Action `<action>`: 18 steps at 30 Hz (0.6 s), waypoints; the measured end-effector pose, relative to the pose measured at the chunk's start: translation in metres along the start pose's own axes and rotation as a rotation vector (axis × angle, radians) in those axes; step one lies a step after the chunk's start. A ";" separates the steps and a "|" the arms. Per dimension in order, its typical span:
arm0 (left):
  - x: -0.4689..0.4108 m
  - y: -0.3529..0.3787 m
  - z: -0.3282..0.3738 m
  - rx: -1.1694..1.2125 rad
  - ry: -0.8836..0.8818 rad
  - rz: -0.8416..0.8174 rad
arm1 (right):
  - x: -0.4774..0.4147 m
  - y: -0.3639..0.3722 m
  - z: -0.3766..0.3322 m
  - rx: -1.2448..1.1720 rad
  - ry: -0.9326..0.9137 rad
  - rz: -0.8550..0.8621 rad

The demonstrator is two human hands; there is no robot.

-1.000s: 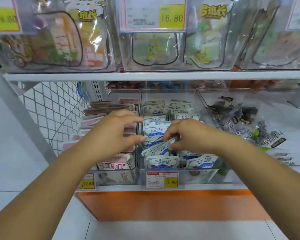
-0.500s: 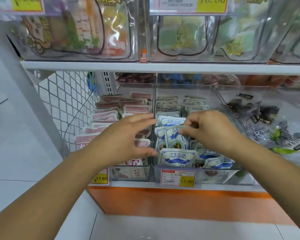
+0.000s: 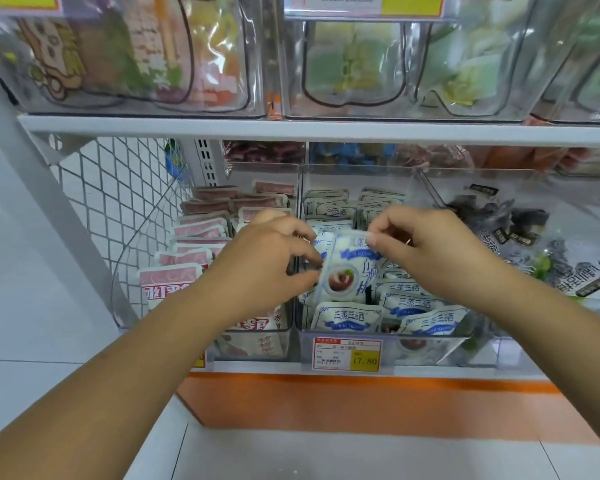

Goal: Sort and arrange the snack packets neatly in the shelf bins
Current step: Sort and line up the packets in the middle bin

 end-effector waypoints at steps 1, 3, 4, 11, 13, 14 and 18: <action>0.000 0.000 -0.002 0.007 0.001 0.008 | 0.001 0.000 -0.001 -0.010 -0.014 -0.008; 0.000 0.000 -0.003 0.021 0.004 0.023 | 0.004 0.013 -0.004 0.049 -0.054 -0.139; 0.001 -0.001 -0.004 0.042 0.000 0.028 | 0.007 0.023 -0.005 0.098 -0.069 -0.221; 0.008 -0.003 -0.007 0.129 -0.033 -0.038 | 0.009 0.046 -0.006 0.161 -0.073 -0.330; 0.009 -0.001 -0.006 0.086 -0.019 -0.058 | 0.007 0.057 -0.012 0.253 -0.091 -0.365; 0.009 -0.001 -0.006 0.071 -0.012 -0.063 | 0.006 0.062 -0.015 0.296 -0.098 -0.379; 0.014 -0.001 -0.002 0.038 0.010 -0.066 | -0.001 0.069 -0.009 0.292 -0.058 -0.446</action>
Point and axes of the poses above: each hand's wrist, its own x-axis away from the middle knuckle, its own y-axis out of the palm, z = x × y, the point moved 7 cm from there along -x, towards the middle knuckle, and after that the axes turned 5 degrees about -y, right-handed, at the moved point
